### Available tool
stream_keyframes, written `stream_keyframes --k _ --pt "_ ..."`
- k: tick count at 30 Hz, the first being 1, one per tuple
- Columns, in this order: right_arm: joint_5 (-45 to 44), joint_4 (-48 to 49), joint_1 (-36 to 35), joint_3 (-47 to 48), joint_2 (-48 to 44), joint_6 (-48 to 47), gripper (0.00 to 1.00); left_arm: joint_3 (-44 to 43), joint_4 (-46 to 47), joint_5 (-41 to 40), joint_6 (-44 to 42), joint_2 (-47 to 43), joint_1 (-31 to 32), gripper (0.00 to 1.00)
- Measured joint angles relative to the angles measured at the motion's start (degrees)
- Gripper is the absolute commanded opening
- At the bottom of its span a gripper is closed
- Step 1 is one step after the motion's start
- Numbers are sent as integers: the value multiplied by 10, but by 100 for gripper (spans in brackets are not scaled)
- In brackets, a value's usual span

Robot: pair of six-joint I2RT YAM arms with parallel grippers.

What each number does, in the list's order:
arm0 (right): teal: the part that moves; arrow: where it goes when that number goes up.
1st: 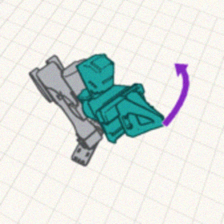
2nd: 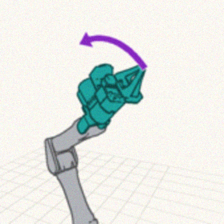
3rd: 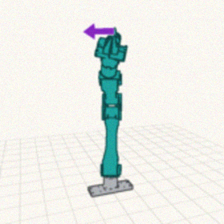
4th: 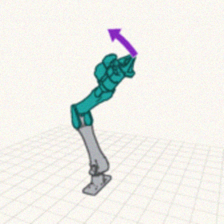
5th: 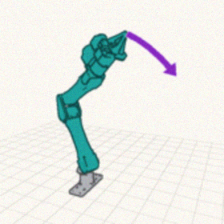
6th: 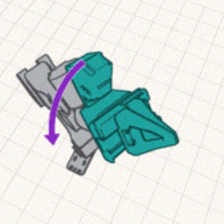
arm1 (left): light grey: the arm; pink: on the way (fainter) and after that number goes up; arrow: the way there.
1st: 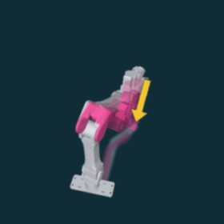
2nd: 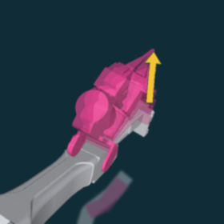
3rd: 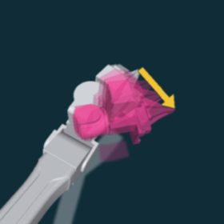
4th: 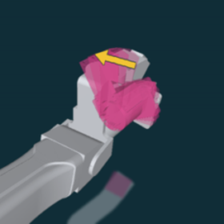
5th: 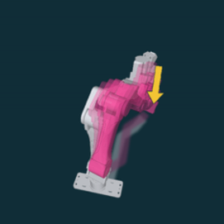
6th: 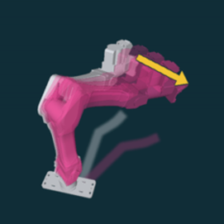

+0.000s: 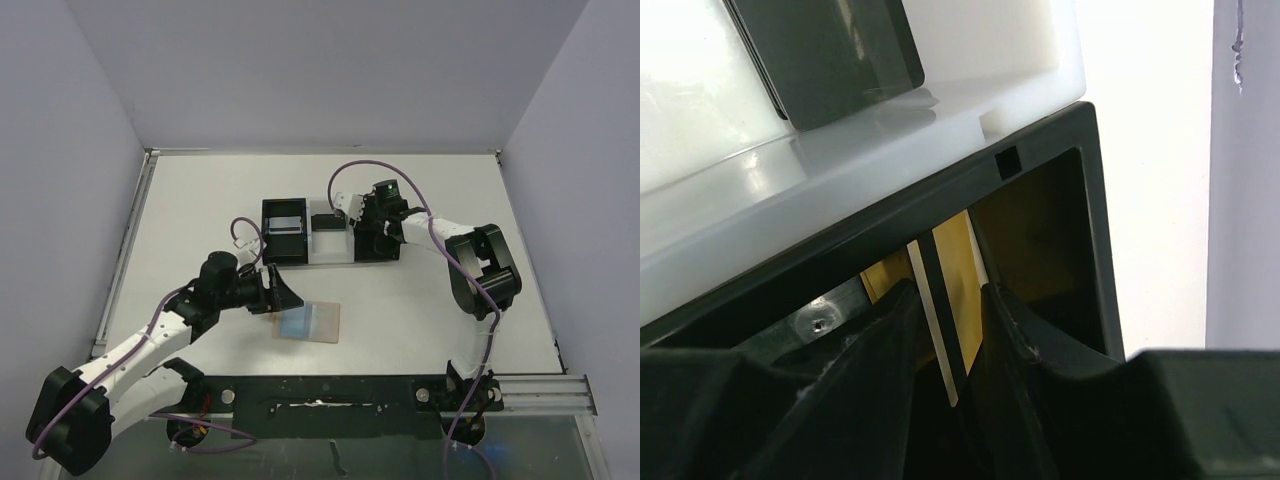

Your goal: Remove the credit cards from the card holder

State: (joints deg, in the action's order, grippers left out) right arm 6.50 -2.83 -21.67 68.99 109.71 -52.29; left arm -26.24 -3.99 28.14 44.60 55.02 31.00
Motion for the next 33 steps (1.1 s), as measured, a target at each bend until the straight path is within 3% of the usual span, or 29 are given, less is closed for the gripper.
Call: stream_keyframes --k 26,33 --pt "21 -40 14 0 0 9 44 0 -9 -9 -3 0 0 73" --pt "18 -30 14 0 -31 56 47 0 -9 -9 -3 -2 0 73"
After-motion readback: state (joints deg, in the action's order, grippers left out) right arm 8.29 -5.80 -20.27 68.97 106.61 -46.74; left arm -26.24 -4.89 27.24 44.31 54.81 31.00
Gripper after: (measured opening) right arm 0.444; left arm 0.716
